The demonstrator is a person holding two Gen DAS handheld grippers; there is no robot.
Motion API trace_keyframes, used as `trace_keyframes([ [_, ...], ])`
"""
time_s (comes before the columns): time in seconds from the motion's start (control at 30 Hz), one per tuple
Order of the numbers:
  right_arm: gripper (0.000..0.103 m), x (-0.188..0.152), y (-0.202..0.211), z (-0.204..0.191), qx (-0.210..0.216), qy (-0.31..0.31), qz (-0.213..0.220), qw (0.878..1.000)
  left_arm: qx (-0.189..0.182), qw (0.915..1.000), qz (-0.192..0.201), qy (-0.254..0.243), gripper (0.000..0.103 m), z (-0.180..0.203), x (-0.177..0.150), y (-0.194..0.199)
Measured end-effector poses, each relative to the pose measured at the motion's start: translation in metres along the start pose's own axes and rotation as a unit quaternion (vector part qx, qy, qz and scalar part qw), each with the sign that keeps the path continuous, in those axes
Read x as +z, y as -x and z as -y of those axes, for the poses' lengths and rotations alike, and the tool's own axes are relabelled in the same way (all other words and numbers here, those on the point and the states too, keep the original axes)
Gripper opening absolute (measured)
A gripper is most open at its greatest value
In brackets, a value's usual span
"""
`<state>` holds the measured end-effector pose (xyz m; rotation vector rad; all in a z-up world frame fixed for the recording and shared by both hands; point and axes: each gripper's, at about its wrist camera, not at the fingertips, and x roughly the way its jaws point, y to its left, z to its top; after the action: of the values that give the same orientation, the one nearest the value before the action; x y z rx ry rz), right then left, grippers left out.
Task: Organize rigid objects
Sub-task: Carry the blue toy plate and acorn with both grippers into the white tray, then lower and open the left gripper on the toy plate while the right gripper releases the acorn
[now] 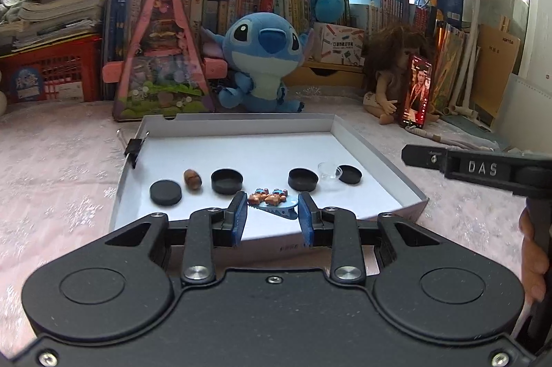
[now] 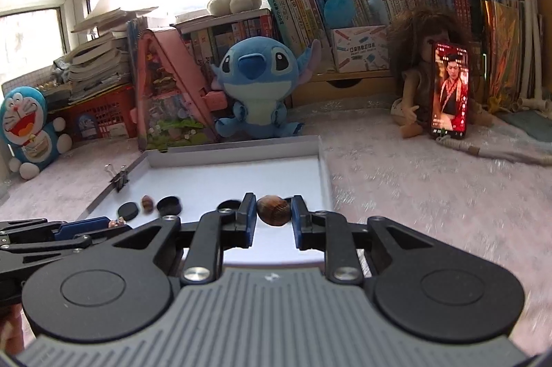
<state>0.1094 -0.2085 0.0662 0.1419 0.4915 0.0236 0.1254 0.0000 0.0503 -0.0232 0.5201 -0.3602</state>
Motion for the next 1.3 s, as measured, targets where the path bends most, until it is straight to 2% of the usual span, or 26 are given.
trace_keyframes([
  [0.27,0.026,0.023,-0.034,0.025,0.004,-0.047,-0.06,0.997,0.002,0.9997,-0.023,-0.001,0.03,0.0,0.021,-0.04],
  [0.47,0.026,0.031,-0.061,0.033,-0.001,-0.074,-0.096,0.993,0.018,0.999,-0.04,-0.005,0.03,0.001,0.031,-0.07],
  [0.9,0.026,0.035,-0.098,0.033,-0.022,-0.085,-0.138,0.986,0.036,0.997,-0.067,-0.013,0.03,0.005,0.031,-0.106],
  [1.3,0.027,0.035,-0.111,0.023,-0.052,-0.065,-0.15,0.985,0.049,0.9959,-0.07,-0.027,0.03,0.007,0.032,-0.118],
])
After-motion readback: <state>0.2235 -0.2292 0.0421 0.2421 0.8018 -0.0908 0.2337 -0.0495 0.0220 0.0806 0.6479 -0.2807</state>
